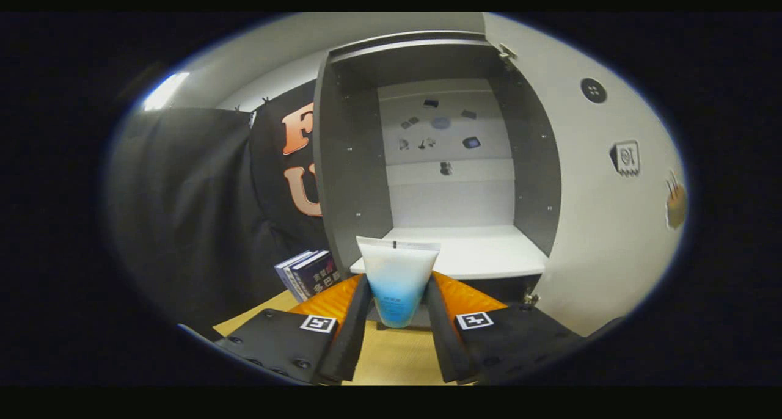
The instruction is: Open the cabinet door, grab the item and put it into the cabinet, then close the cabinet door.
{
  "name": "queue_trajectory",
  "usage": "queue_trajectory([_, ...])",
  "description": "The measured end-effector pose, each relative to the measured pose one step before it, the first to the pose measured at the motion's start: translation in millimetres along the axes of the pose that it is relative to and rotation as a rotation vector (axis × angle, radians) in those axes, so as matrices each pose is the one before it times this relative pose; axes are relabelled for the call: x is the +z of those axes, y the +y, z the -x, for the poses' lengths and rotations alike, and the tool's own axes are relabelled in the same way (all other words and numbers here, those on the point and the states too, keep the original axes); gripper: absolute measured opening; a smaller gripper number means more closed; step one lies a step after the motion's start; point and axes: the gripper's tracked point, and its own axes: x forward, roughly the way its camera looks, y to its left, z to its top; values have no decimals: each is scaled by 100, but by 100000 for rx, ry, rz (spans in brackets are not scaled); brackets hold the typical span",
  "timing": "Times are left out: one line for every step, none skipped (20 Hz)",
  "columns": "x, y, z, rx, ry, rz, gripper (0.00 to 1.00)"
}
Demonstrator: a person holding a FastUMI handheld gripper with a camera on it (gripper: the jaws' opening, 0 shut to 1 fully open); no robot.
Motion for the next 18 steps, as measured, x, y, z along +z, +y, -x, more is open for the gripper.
queue_trajectory([1275, -494, -1431, -793, -1077, 894, 57])
queue_trajectory([913, -371, -1750, -405, -618, 114, 57])
queue_trajectory([524, -582, -1598, -1044, 314, -207, 57])
queue_trajectory([292, -868, -1827, -2121, -303, 328, 57])
queue_trajectory([-128, -1130, -1758, -3237, -273, -345, 57])
queue_trajectory([55, -803, -1508, -1939, -569, -1136, 57])
queue_trajectory([-42, -221, -1396, -99, -1167, -469, 57])
queue_trajectory([-311, -394, -1116, -800, -230, 179, 57])
queue_trajectory([-509, -422, -1206, -1167, 517, 247, 57])
queue_trajectory([-599, -228, -849, -704, 1217, -40, 57])
queue_trajectory([-509, 45, -768, 91, 949, -264, 57])
queue_trajectory([-307, 15, -658, -385, 256, -325, 57])
queue_trajectory([-356, -137, -513, -1258, 409, 282, 57])
queue_trajectory([-465, -202, -368, -1315, 650, 264, 57])
queue_trajectory([-392, 70, -343, -395, 798, -94, 57])
queue_trajectory([-544, 174, -296, 500, 1298, -508, 57])
queue_trajectory([-370, 139, -128, 414, 723, -750, 57])
queue_trajectory([-139, -100, -107, -136, 460, -409, 57])
